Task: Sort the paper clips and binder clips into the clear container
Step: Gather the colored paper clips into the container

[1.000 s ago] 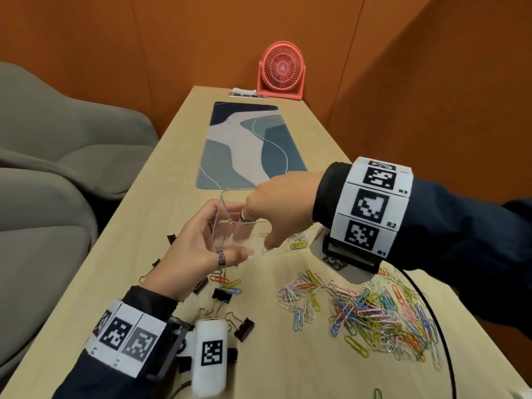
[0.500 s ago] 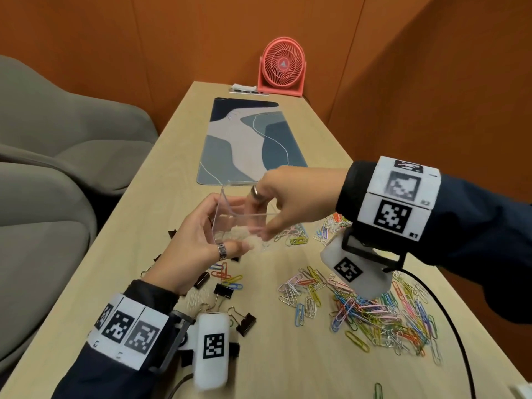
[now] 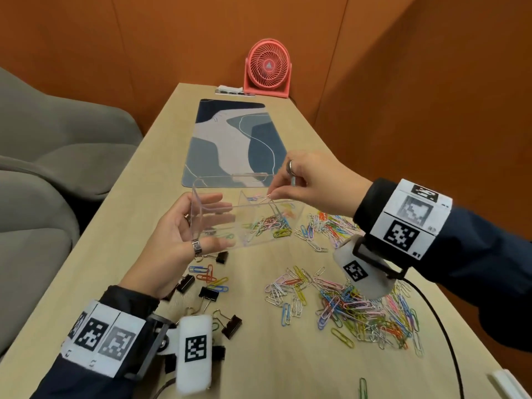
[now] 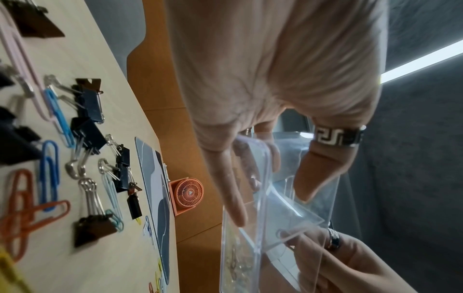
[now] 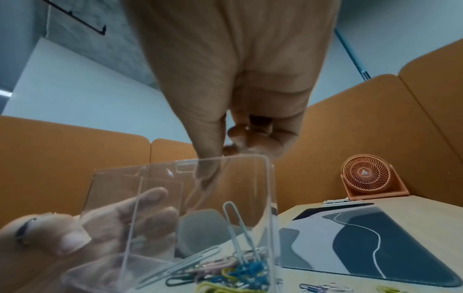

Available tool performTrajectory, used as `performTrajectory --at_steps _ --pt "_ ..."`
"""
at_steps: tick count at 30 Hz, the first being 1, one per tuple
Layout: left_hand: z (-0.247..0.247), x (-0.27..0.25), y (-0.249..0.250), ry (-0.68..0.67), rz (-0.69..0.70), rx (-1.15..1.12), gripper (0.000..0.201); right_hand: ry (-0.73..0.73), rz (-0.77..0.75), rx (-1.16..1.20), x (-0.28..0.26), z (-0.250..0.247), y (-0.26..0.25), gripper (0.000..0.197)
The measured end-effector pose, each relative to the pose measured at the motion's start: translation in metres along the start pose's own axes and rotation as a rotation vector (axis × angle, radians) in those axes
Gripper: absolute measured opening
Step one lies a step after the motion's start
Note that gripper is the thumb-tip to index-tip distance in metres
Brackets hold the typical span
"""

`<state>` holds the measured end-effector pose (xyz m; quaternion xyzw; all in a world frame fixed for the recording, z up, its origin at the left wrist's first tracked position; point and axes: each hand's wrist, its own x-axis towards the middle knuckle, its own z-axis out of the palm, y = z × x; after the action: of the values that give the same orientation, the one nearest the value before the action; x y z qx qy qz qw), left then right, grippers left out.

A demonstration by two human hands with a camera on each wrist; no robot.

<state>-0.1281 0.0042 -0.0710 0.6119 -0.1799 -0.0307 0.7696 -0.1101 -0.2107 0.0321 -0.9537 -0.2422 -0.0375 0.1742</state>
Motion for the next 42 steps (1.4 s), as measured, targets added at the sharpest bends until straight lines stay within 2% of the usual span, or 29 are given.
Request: performTrajectory --at_steps 3,6,11,12,13,14,17,19,21,23,25,30,33,35,36,37,39,40,42 --pt "0.001 0.0 0.0 -0.003 -0.007 0.021 0.088 -0.019 -0.028 -0.038 -0.001 0.005 0.005 0.018" --pt "0.001 0.0 0.001 0.005 -0.013 0.005 0.077 0.019 0.006 -0.001 -0.006 0.001 0.011 0.029" --pt "0.004 -0.001 0.003 0.012 -0.019 0.001 0.073 0.179 0.113 0.118 -0.04 0.001 0.022 0.015" --pt "0.004 -0.001 0.004 0.015 -0.022 0.006 0.074 0.173 0.143 0.145 -0.051 0.004 0.026 0.016" --pt "0.004 -0.001 0.004 0.02 -0.02 0.012 0.075 0.11 0.18 0.178 -0.062 0.009 0.029 0.018" --pt "0.005 -0.001 0.004 0.023 -0.019 0.016 0.076 -0.022 0.224 0.224 -0.072 0.013 0.032 0.02" --pt "0.007 -0.002 0.005 0.027 -0.018 0.022 0.073 -0.629 0.269 0.368 -0.099 0.029 0.04 0.028" --pt "0.009 -0.002 0.005 0.021 -0.022 0.033 0.074 -0.938 0.283 0.445 -0.113 0.045 0.043 0.027" --pt "0.01 -0.003 0.005 0.021 -0.026 0.052 0.079 -1.093 0.313 0.48 -0.122 0.059 0.042 0.023" --pt "0.01 -0.003 0.004 0.018 -0.024 0.069 0.084 -1.146 0.314 0.5 -0.126 0.069 0.042 0.019" --pt "0.01 -0.003 0.004 0.017 -0.021 0.08 0.085 -1.089 0.308 0.509 -0.124 0.072 0.043 0.019" --pt "0.01 -0.002 0.003 0.033 -0.029 0.071 0.082 -0.81 0.33 0.464 -0.116 0.058 0.054 0.022" --pt "0.009 -0.002 0.0 0.022 -0.013 0.079 0.069 -0.471 0.404 0.432 -0.121 0.043 0.065 0.021" --pt "0.008 -0.002 0.0 0.011 -0.005 0.073 0.071 -0.233 0.438 0.233 -0.13 0.036 0.076 0.022" --pt "0.008 -0.003 0.0 0.002 -0.002 0.072 0.076 -0.185 0.466 0.114 -0.135 0.034 0.084 0.026" --pt "0.008 -0.003 0.001 -0.001 0.0 0.074 0.082 -0.2 0.506 0.009 -0.141 0.034 0.093 0.032" --pt "0.01 -0.003 0.001 -0.001 0.0 0.083 0.088 -0.323 0.617 -0.115 -0.152 0.039 0.11 0.042" --pt "0.01 -0.003 0.0 0.0 0.0 0.082 0.084 -0.358 0.664 -0.116 -0.156 0.041 0.115 0.044" --pt "0.011 -0.003 -0.001 -0.001 0.003 0.074 0.073 -0.314 0.676 -0.022 -0.158 0.047 0.12 0.041"
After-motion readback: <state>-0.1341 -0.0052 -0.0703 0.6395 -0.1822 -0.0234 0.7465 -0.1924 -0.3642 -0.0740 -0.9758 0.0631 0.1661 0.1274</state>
